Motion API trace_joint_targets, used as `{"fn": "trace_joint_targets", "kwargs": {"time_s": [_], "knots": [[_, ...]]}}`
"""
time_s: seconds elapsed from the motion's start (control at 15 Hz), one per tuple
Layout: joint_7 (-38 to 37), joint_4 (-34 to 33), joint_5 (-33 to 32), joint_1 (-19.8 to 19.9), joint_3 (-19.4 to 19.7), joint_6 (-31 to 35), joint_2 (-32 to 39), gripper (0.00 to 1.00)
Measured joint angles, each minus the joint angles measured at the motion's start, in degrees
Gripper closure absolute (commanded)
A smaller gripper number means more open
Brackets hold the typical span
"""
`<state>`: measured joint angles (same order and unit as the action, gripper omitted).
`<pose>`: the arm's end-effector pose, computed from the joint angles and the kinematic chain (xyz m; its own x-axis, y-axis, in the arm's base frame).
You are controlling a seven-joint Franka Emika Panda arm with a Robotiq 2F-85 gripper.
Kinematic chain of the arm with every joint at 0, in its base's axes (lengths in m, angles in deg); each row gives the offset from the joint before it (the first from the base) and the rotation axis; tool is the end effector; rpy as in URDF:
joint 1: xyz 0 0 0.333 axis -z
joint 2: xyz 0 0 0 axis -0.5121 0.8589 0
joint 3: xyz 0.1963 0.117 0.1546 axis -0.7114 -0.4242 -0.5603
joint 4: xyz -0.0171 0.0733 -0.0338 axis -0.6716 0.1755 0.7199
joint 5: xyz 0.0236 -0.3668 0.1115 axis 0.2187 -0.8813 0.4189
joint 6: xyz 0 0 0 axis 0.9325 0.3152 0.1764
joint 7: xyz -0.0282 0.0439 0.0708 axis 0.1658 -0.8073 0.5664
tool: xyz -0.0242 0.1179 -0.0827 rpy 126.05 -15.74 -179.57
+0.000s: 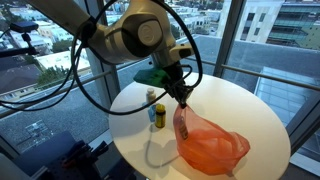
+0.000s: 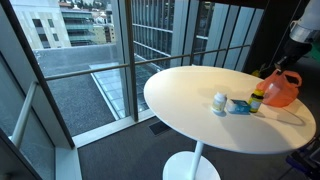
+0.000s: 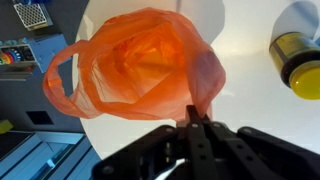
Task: Pick up the longest white container from the table and put it in the orange plastic bag
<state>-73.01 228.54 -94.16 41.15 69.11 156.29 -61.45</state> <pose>0.4723 -0.1667 0.2910 0.9660 -0.1340 0.2211 -0.1993 -0.9308 0.3065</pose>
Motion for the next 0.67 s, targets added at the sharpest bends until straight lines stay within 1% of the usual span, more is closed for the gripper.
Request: {"fn": "trace_joint_targets", "kwargs": {"time_s": [0.67], "knots": [[1.28,-0.28,1.16,1.80,0.80,-0.03,-0.36,0.98]]}}
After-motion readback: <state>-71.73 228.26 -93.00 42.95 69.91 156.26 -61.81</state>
